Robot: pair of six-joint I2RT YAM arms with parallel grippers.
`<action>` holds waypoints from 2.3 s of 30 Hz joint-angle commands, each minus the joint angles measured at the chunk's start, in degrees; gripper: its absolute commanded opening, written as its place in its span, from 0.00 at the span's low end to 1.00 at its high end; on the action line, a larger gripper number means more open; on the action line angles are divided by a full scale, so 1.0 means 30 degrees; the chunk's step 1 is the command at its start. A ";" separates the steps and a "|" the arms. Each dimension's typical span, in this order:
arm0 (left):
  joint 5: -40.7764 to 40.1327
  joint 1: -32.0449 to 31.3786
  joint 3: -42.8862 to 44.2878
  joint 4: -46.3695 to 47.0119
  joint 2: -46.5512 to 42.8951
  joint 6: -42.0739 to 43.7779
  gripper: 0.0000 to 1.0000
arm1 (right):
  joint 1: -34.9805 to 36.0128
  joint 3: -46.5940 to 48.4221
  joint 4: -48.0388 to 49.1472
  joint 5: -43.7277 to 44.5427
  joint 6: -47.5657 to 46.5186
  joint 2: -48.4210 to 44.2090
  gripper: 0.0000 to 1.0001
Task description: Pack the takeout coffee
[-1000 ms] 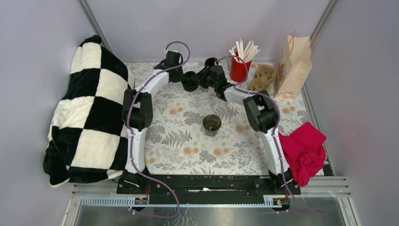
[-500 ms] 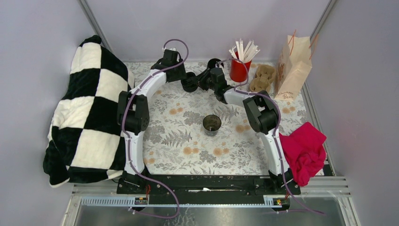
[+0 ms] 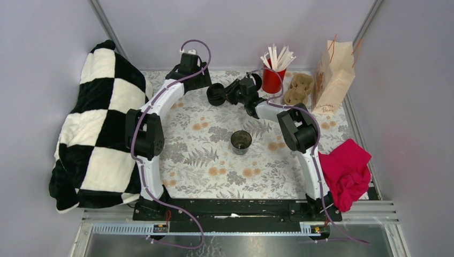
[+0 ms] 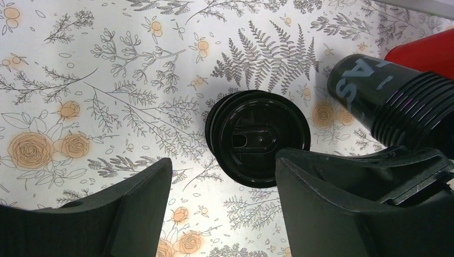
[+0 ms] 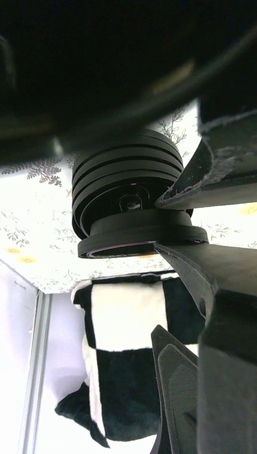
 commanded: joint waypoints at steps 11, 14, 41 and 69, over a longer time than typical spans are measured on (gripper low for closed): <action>0.0166 0.0042 -0.0573 0.1173 -0.1061 0.0055 0.77 | 0.0194 0.3291 -0.2793 0.0249 -0.3677 -0.1509 0.36; 0.0386 0.0056 -0.0695 0.1230 -0.1296 -0.0026 0.77 | 0.0196 0.3721 -0.3343 0.0032 -0.4137 -0.1517 0.36; 0.7929 0.1111 -0.8168 0.5131 -0.8410 -0.2931 0.87 | -0.1038 -0.1841 -0.4501 -0.6750 -0.8990 -0.9107 0.37; 1.1639 -0.2065 -1.5245 0.6214 -1.3982 -0.3788 0.92 | -0.1020 -0.9017 -1.5291 -0.0753 -1.4839 -2.0970 0.44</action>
